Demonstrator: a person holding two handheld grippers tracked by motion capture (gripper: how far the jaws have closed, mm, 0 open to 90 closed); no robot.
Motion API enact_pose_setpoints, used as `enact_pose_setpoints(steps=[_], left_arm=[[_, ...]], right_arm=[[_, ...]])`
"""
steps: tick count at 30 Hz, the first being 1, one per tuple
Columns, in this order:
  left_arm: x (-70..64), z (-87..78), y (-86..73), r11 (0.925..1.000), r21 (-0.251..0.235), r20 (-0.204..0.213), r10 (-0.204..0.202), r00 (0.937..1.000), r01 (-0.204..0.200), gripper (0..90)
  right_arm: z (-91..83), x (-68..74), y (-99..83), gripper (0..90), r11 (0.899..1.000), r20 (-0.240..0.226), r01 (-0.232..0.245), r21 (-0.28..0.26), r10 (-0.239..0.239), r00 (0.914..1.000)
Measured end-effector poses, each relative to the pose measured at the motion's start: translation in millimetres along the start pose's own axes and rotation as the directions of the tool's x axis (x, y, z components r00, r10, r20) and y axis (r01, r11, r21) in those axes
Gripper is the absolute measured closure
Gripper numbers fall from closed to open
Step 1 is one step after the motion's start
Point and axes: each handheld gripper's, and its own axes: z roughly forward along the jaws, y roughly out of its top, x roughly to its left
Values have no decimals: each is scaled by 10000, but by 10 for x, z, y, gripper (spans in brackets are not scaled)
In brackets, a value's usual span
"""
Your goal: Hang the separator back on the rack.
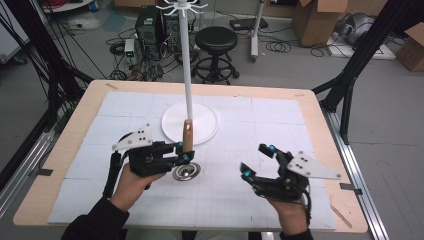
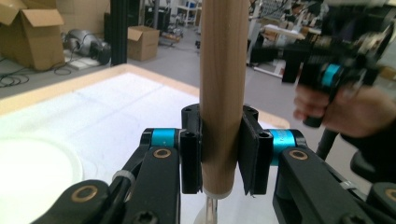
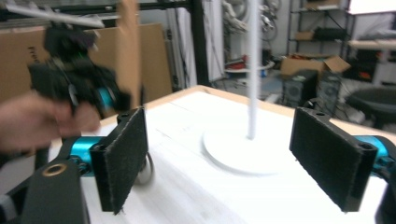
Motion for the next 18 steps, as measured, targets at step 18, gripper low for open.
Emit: enact_pose_setpoints(steps=[18], left_arm=[[601,134,1003,9977,-682,169,55,9998,-44,725]], right_arm=[[-269,-360,-215,163,9993,682,-289,229,273,9973]])
